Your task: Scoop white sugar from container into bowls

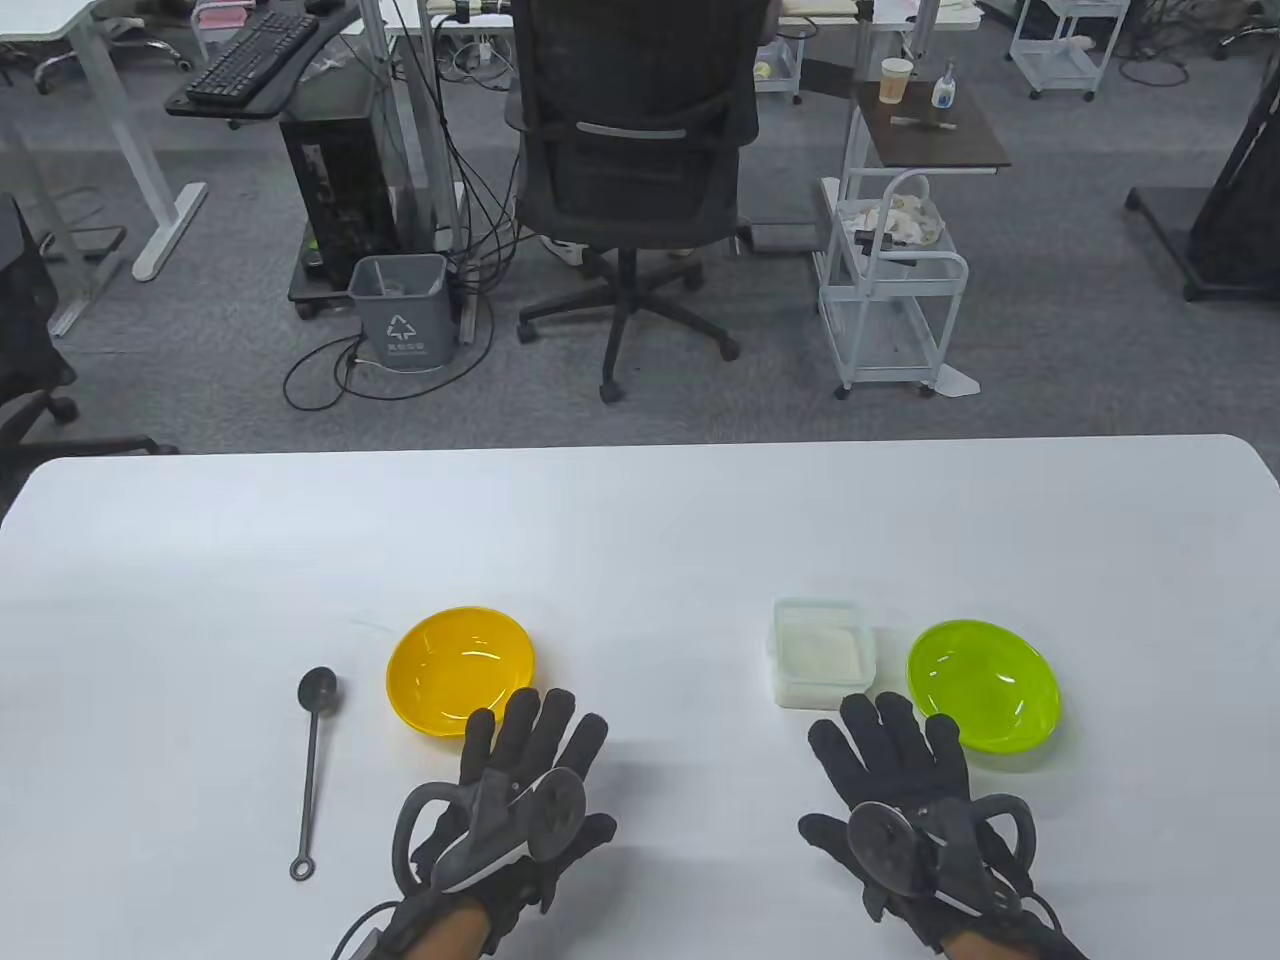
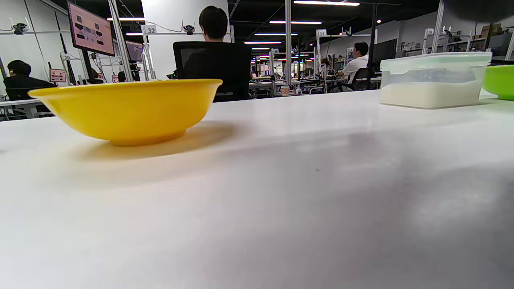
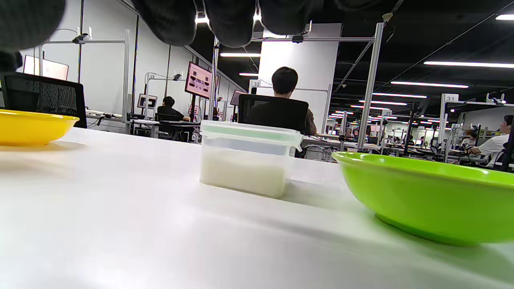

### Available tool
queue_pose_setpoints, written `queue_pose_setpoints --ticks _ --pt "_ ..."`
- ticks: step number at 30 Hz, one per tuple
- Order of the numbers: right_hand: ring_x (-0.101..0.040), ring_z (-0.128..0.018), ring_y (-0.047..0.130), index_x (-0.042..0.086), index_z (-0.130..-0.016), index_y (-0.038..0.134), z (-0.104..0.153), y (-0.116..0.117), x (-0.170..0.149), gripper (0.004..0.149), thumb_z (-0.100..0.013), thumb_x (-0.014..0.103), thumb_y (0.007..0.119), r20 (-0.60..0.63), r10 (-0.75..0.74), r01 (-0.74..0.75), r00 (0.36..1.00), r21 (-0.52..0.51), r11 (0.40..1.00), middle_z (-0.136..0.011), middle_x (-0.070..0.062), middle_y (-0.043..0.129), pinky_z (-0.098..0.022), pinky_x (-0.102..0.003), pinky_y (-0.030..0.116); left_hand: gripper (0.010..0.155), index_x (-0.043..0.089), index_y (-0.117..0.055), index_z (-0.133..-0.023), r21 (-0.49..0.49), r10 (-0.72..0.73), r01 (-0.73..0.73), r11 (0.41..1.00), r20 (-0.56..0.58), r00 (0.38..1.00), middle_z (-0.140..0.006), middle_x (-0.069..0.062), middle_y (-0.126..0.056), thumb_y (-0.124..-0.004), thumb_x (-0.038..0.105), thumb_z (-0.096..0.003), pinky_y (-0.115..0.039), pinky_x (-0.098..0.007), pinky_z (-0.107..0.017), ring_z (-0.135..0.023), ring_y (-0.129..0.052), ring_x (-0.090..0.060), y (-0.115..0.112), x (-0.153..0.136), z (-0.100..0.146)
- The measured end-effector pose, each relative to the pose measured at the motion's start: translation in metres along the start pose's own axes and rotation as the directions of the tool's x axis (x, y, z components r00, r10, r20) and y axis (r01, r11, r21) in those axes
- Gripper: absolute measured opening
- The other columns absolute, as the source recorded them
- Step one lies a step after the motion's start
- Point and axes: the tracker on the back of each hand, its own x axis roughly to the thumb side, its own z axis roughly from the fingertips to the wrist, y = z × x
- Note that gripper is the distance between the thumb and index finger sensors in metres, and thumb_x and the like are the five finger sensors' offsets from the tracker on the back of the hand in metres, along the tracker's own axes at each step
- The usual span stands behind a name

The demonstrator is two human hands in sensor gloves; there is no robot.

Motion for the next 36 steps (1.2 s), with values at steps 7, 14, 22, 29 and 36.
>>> queue_pose_setpoints --ticks 7,14,22,29,36 --pt "-0.037 -0.116 0.039 0.041 -0.109 0.045 0.001 -0.003 -0.003 0.079 -0.040 0.073 0.065 -0.008 -0.020 0.020 1.000 -0.012 1.000 -0.122 -0.006 0.038 -0.080 -0.064 0.035 0.089 0.052 -0.025 -0.112 0.002 0.002 -0.002 1.000 0.002 1.000 -0.124 0.014 -0.013 -0.062 0.078 -0.0348 -0.015 -0.057 -0.084 -0.122 -0.019 -0.026 0.000 0.000 0.001" --pt "-0.037 -0.116 0.039 0.041 -0.109 0.045 0.002 -0.003 -0.003 0.079 -0.040 0.073 0.065 -0.006 -0.031 0.031 0.999 0.003 1.000 -0.123 -0.005 0.038 -0.080 -0.064 0.035 0.089 0.052 -0.025 -0.112 0.011 0.016 -0.017 1.000 0.007 1.000 -0.124 0.014 -0.014 -0.062 0.078 -0.0348 -0.015 -0.057 -0.084 -0.122 -0.020 -0.026 0.002 -0.001 0.002" --pt "-0.037 -0.116 0.038 0.041 -0.109 0.044 0.001 -0.002 -0.008 0.080 -0.039 0.074 0.065 -0.023 -0.048 0.048 0.999 0.019 0.999 -0.123 -0.005 0.037 -0.080 -0.064 0.035 0.089 0.052 -0.025 -0.112 0.008 0.023 -0.023 1.000 0.004 1.000 -0.125 0.014 -0.014 -0.062 0.077 -0.0349 -0.015 -0.057 -0.084 -0.122 -0.020 -0.025 0.004 -0.002 0.004" --pt "-0.037 -0.117 0.037 0.042 -0.110 0.042 -0.015 -0.004 -0.014 0.083 -0.038 0.075 0.068 -0.054 -0.055 0.058 0.997 0.056 0.997 -0.123 -0.005 0.035 -0.081 -0.065 0.034 0.089 0.052 -0.025 -0.112 0.002 0.020 -0.020 1.000 -0.001 1.000 -0.125 0.014 -0.015 -0.062 0.078 -0.0348 -0.015 -0.057 -0.084 -0.122 -0.020 -0.026 0.005 -0.003 0.003" --pt "-0.039 -0.117 0.034 0.040 -0.110 0.037 -0.077 -0.018 -0.027 0.091 -0.036 0.073 0.077 -0.097 0.057 -0.037 0.994 0.197 0.980 -0.124 -0.006 0.031 -0.081 -0.064 0.035 0.089 0.052 -0.026 -0.112 -0.014 0.013 -0.013 1.000 -0.008 1.000 -0.125 0.013 -0.015 -0.062 0.077 -0.0352 -0.015 -0.057 -0.084 -0.122 -0.021 -0.026 0.005 -0.005 0.002"
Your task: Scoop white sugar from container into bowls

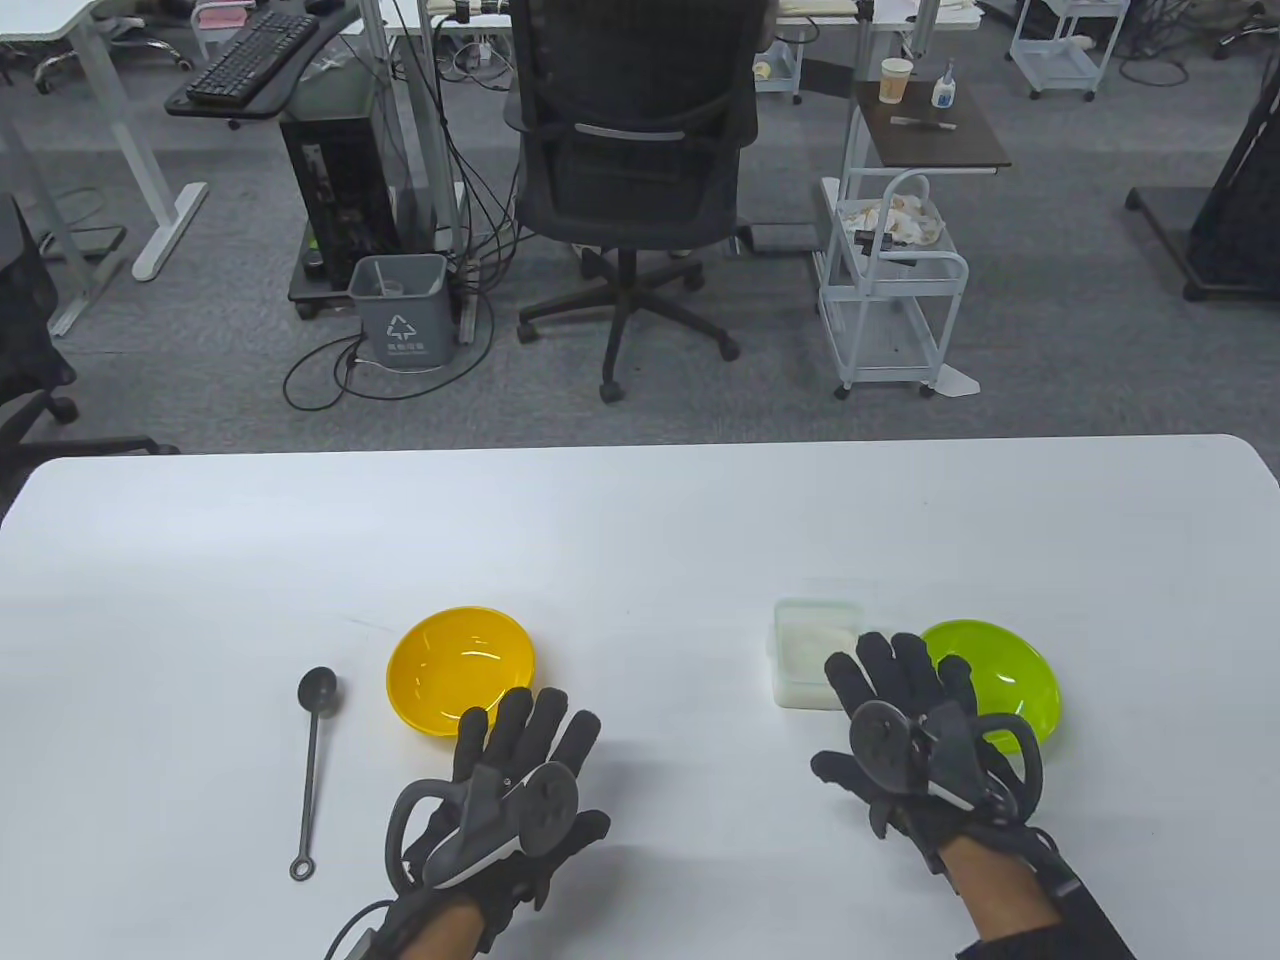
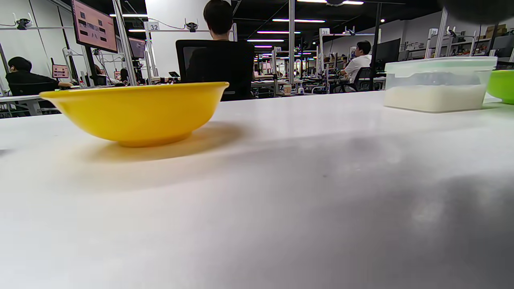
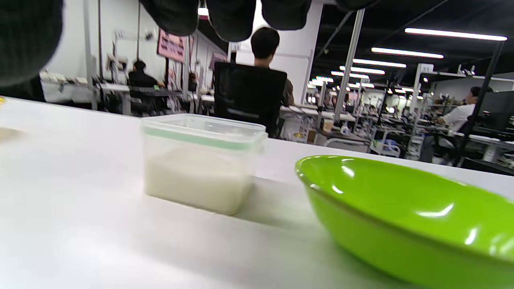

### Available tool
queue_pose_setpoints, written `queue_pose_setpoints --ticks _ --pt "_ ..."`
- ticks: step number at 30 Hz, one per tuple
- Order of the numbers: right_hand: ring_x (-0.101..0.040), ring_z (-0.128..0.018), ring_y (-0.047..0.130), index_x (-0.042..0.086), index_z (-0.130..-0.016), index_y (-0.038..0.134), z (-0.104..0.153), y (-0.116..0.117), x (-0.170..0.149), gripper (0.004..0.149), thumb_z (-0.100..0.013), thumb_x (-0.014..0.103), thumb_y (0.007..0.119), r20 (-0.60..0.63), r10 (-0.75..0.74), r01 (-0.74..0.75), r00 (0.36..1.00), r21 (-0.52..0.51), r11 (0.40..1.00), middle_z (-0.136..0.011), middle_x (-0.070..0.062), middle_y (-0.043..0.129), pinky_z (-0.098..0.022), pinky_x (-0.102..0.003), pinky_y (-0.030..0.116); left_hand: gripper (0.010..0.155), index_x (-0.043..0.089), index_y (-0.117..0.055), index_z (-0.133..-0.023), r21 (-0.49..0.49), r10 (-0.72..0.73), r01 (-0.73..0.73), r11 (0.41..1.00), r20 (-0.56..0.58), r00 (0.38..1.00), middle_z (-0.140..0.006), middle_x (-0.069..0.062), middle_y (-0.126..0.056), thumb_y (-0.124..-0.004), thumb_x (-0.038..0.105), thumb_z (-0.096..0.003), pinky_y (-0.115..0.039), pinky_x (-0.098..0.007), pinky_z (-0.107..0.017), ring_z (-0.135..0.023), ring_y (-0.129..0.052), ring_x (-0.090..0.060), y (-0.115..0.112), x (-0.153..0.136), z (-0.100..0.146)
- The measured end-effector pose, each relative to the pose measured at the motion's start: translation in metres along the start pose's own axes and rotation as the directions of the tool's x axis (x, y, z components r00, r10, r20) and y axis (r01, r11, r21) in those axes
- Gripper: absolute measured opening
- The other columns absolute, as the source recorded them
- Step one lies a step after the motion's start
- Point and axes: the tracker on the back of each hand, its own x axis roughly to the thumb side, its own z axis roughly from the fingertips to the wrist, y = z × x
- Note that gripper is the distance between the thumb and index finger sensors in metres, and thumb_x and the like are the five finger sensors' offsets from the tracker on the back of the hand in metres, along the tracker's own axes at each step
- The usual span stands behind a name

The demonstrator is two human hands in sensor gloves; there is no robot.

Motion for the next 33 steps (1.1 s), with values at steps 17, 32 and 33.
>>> queue_pose_setpoints --ticks 17,32,33 --pt "-0.037 -0.115 0.009 0.036 -0.108 0.011 -0.109 0.046 0.002 0.114 -0.033 0.064 0.092 -0.101 -0.076 0.110 0.992 0.397 0.911 -0.121 -0.006 0.010 -0.082 -0.064 0.026 0.088 0.051 -0.027 -0.113 -0.031 0.009 -0.009 0.999 -0.004 1.000 -0.125 0.012 -0.016 -0.063 0.077 -0.0357 -0.016 -0.057 -0.084 -0.122 -0.022 -0.026 0.000 -0.001 -0.003" --pt "-0.037 -0.115 0.023 0.033 -0.109 0.018 -0.118 0.054 0.000 0.111 -0.034 0.057 0.097 -0.092 -0.107 0.133 0.990 0.355 0.925 -0.121 -0.007 0.014 -0.080 -0.058 0.037 0.088 0.051 -0.027 -0.113 -0.033 0.004 -0.005 0.999 -0.006 1.000 -0.125 0.012 -0.017 -0.063 0.076 -0.0360 -0.015 -0.057 -0.084 -0.122 -0.022 -0.026 0.001 -0.001 -0.004" --pt "-0.037 -0.115 0.023 0.033 -0.109 0.019 -0.118 0.054 -0.001 0.111 -0.034 0.057 0.097 -0.092 -0.114 0.140 0.989 0.350 0.926 -0.121 -0.008 0.014 -0.080 -0.058 0.037 0.088 0.051 -0.028 -0.113 -0.033 0.005 -0.005 0.999 -0.006 1.000 -0.125 0.012 -0.017 -0.063 0.076 -0.0359 -0.015 -0.057 -0.084 -0.122 -0.022 -0.026 0.001 -0.001 -0.004"
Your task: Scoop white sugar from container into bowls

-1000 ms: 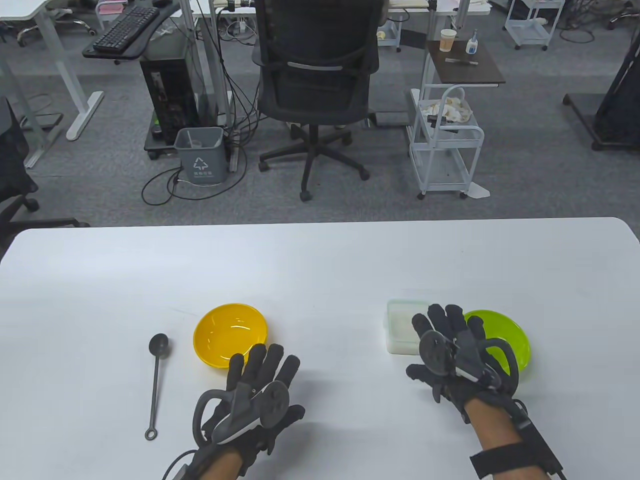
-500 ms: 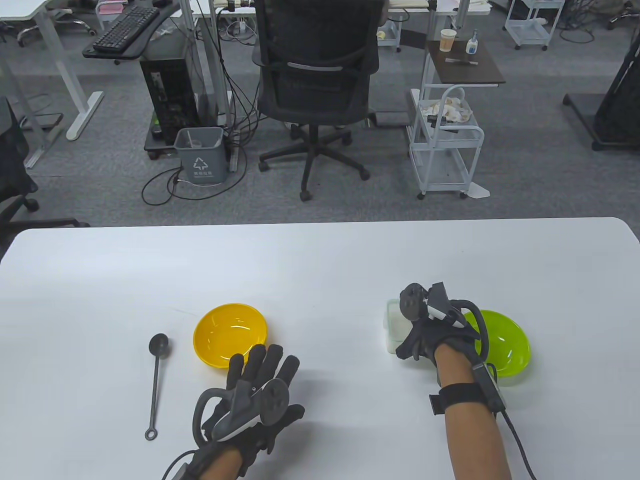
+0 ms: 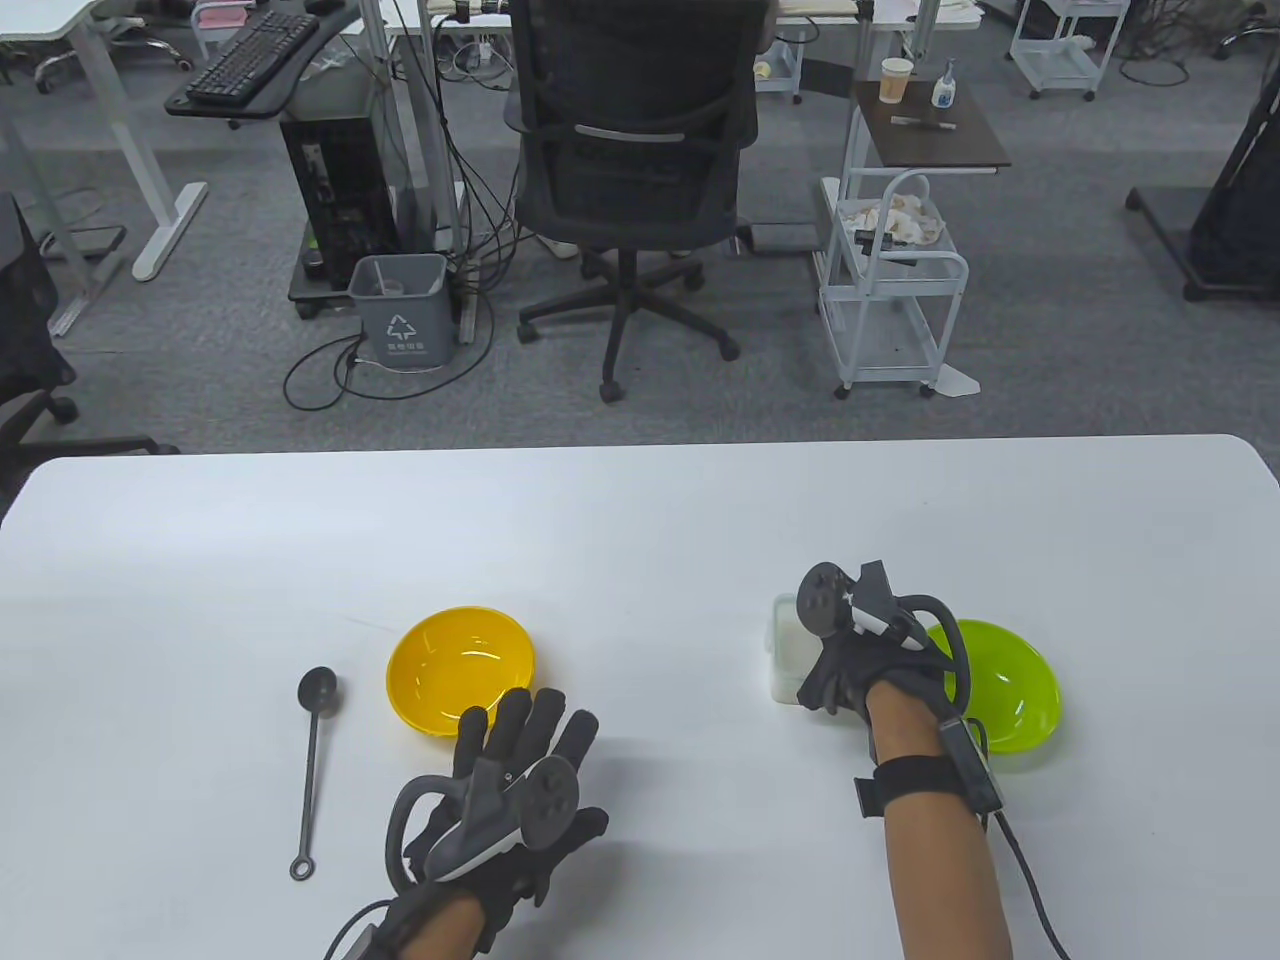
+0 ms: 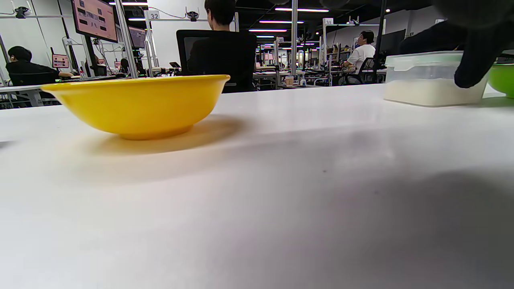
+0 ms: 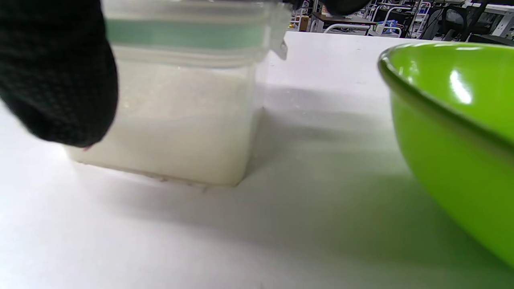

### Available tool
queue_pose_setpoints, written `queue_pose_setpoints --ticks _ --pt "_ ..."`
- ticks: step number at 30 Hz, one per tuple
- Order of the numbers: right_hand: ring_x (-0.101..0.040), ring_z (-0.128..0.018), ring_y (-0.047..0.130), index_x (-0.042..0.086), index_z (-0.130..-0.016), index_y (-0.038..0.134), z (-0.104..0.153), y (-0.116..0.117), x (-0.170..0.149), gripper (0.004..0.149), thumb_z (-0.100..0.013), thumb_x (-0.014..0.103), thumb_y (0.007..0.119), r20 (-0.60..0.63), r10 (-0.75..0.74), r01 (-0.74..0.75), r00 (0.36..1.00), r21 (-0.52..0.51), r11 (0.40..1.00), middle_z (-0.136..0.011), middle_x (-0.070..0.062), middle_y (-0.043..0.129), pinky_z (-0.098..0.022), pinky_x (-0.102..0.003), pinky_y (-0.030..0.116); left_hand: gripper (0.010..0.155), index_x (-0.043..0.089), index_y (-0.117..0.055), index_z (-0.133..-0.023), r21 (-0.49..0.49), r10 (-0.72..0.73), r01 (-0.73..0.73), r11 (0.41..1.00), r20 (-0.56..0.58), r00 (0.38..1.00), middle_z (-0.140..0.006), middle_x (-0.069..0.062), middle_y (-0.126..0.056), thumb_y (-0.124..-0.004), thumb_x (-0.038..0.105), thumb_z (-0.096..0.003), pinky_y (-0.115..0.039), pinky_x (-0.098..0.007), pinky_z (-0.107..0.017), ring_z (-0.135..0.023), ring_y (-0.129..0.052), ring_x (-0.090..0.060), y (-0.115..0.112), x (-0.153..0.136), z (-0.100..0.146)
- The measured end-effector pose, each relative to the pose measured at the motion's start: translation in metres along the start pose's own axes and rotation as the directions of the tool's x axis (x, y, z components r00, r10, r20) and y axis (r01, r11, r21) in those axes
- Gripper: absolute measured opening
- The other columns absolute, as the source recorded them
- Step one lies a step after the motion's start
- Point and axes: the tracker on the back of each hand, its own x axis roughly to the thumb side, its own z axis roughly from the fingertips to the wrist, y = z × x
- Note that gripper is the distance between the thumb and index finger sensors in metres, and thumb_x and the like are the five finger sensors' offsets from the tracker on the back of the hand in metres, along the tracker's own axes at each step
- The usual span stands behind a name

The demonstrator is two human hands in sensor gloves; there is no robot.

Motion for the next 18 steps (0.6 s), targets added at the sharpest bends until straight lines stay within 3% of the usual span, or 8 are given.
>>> queue_pose_setpoints --ticks 10,18 --pt "-0.043 -0.110 0.033 0.026 -0.110 0.028 0.024 -0.012 0.005 0.112 -0.030 0.058 0.100 0.061 -0.036 0.043 0.998 -0.110 0.993 -0.119 -0.014 0.023 -0.078 -0.058 0.042 0.088 0.051 -0.028 -0.113 0.006 0.002 -0.002 1.000 -0.004 1.000 -0.125 0.012 -0.017 -0.063 0.076 -0.0361 -0.015 -0.057 -0.084 -0.122 -0.023 -0.026 0.000 -0.002 0.000" --pt "-0.047 -0.107 0.040 0.023 -0.111 0.033 0.083 -0.026 0.036 0.111 -0.030 0.063 0.098 0.182 -0.016 0.052 0.983 -0.195 0.979 -0.118 -0.019 0.029 -0.077 -0.058 0.045 0.088 0.050 -0.029 -0.113 0.003 0.005 -0.005 1.000 -0.014 1.000 -0.125 0.012 -0.018 -0.063 0.076 -0.0362 -0.016 -0.057 -0.084 -0.122 -0.023 -0.026 0.001 -0.004 0.002"
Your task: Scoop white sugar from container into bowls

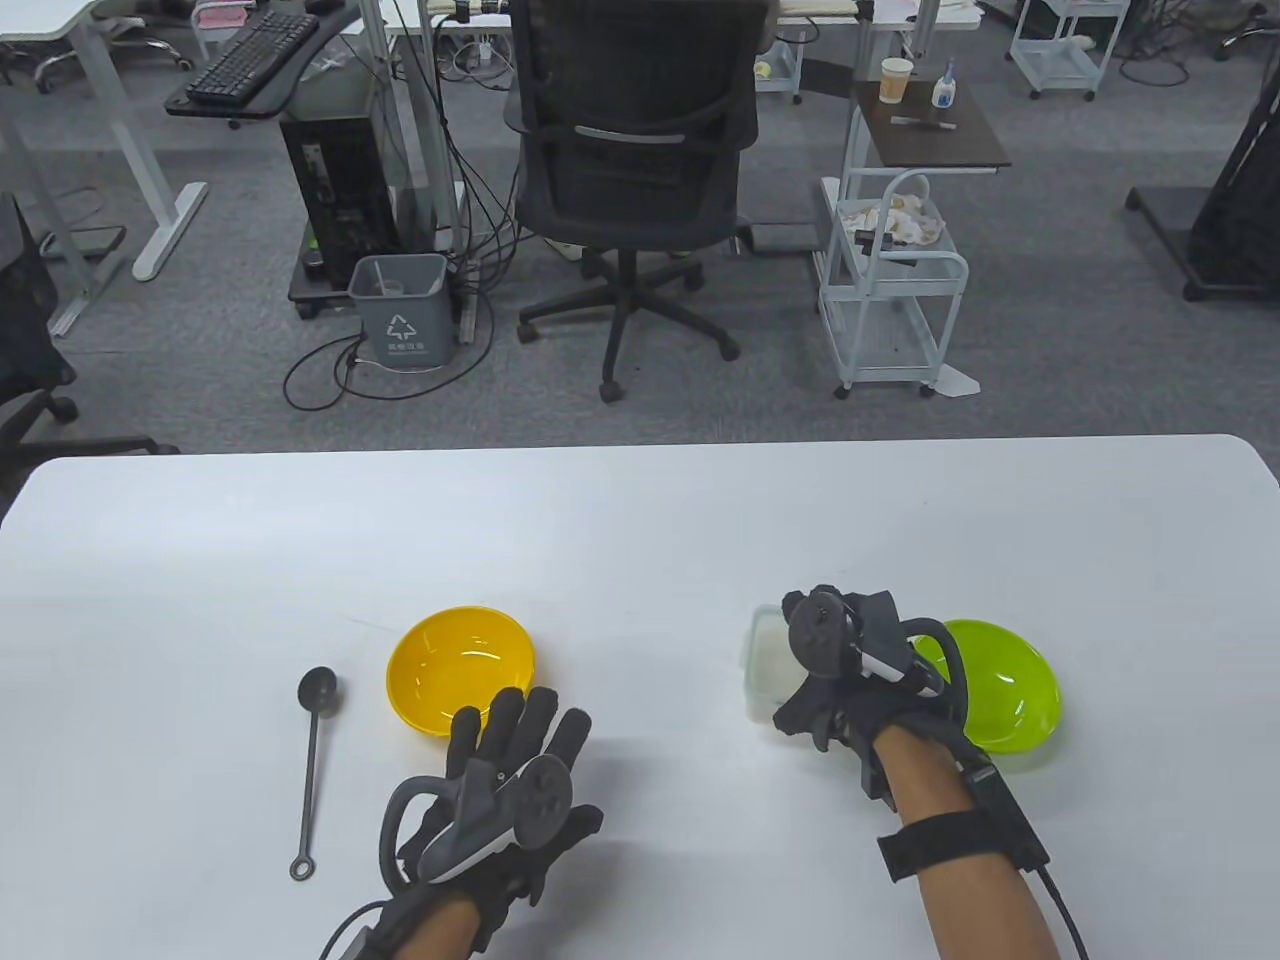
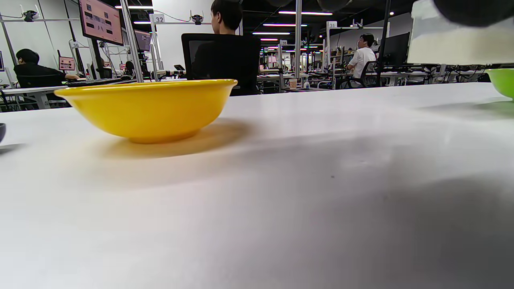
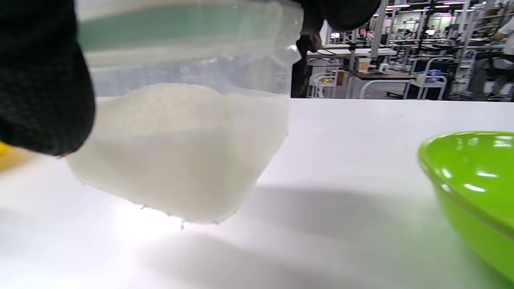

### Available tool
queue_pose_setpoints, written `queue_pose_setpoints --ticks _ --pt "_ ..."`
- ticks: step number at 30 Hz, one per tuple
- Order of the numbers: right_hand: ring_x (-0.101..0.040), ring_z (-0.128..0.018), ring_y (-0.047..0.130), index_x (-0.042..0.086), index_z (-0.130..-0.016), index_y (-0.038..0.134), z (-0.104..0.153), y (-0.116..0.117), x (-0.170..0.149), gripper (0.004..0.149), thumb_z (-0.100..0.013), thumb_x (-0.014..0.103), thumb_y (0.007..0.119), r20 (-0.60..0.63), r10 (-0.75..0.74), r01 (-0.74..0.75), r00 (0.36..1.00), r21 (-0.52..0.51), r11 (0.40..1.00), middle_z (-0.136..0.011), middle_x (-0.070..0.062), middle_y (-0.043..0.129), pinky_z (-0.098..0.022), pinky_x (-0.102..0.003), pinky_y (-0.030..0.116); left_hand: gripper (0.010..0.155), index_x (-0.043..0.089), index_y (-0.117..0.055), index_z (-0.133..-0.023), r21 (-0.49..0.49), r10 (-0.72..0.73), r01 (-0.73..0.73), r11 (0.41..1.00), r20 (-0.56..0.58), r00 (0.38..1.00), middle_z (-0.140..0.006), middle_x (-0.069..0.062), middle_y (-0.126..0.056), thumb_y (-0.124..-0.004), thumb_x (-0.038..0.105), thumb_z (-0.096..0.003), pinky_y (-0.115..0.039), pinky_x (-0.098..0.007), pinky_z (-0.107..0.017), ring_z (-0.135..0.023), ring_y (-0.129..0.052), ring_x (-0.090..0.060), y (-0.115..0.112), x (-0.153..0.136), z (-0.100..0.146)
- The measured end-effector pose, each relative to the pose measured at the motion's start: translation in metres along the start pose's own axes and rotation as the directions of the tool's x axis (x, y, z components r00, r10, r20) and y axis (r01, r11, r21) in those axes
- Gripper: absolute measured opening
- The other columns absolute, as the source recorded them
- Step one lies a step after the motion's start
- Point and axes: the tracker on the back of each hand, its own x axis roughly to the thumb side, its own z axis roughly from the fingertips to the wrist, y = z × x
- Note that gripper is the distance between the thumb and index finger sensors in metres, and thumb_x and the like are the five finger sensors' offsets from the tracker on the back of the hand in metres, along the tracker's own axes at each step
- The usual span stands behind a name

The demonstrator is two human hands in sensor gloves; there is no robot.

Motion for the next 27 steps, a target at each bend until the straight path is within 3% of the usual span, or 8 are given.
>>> queue_pose_setpoints --ticks 5,11,19,27 --pt "-0.048 -0.106 0.042 0.022 -0.111 0.034 0.030 0.009 0.033 0.110 -0.032 0.064 0.097 0.092 0.029 -0.030 0.995 0.012 0.999 -0.118 -0.020 0.030 -0.076 -0.058 0.046 0.087 0.051 -0.029 -0.113 0.004 -0.007 0.007 1.000 0.005 1.000 -0.125 0.012 -0.018 -0.063 0.076 -0.0362 -0.016 -0.057 -0.084 -0.122 -0.024 -0.026 0.000 0.001 0.001" --pt "-0.048 -0.106 0.042 0.022 -0.111 0.034 0.051 0.036 0.064 0.109 -0.032 0.064 0.096 0.170 0.021 -0.028 0.985 0.040 0.999 -0.118 -0.020 0.030 -0.076 -0.058 0.046 0.087 0.051 -0.029 -0.113 -0.007 -0.009 0.009 1.000 0.008 1.000 -0.125 0.012 -0.018 -0.063 0.076 -0.0362 -0.016 -0.057 -0.084 -0.122 -0.024 -0.026 -0.001 0.003 0.002" --pt "-0.048 -0.105 0.042 0.022 -0.111 0.034 0.048 0.072 0.077 0.109 -0.032 0.064 0.096 0.179 0.003 -0.014 0.984 0.058 0.998 -0.117 -0.020 0.030 -0.076 -0.058 0.046 0.087 0.051 -0.029 -0.113 -0.016 -0.014 0.014 1.000 0.005 1.000 -0.125 0.012 -0.018 -0.063 0.076 -0.0363 -0.016 -0.057 -0.084 -0.122 -0.024 -0.026 -0.002 0.004 0.002" --pt "-0.047 -0.106 0.039 0.023 -0.111 0.032 0.047 0.075 0.075 0.109 -0.032 0.064 0.095 0.177 -0.012 0.000 0.984 0.066 0.998 -0.117 -0.020 0.027 -0.076 -0.056 0.046 0.087 0.051 -0.029 -0.113 -0.038 -0.026 0.027 0.999 0.001 1.000 -0.125 0.012 -0.018 -0.063 0.076 -0.0363 -0.016 -0.057 -0.084 -0.122 -0.024 -0.026 -0.004 0.005 0.001"
